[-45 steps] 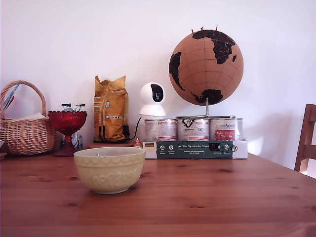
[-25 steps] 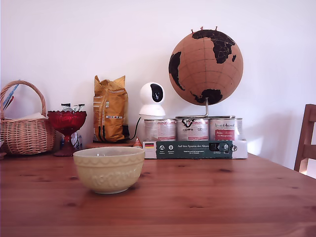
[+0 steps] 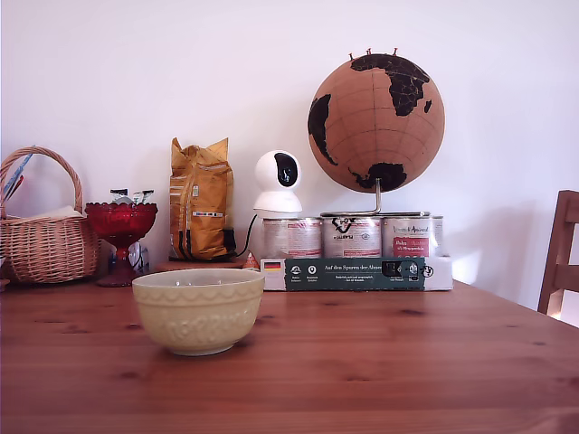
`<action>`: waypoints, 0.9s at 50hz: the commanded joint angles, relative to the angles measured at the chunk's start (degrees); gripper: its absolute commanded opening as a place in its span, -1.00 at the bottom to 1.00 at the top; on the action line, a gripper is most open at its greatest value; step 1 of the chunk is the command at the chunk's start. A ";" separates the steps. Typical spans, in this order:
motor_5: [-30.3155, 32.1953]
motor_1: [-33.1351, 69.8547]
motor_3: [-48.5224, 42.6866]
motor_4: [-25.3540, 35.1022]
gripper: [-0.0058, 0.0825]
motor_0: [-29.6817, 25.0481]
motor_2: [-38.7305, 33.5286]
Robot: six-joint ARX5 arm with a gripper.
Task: Pick the grey coffee capsule and place it inside the green bowl
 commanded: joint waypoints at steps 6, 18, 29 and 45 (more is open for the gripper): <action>0.22 20.20 10.60 0.28 -0.92 0.00 -1.16; -0.57 41.35 4.87 3.56 -0.30 0.00 8.92; -0.02 50.14 -19.15 4.17 0.34 0.00 28.65; 3.37 62.12 -38.45 -2.36 0.45 0.59 47.28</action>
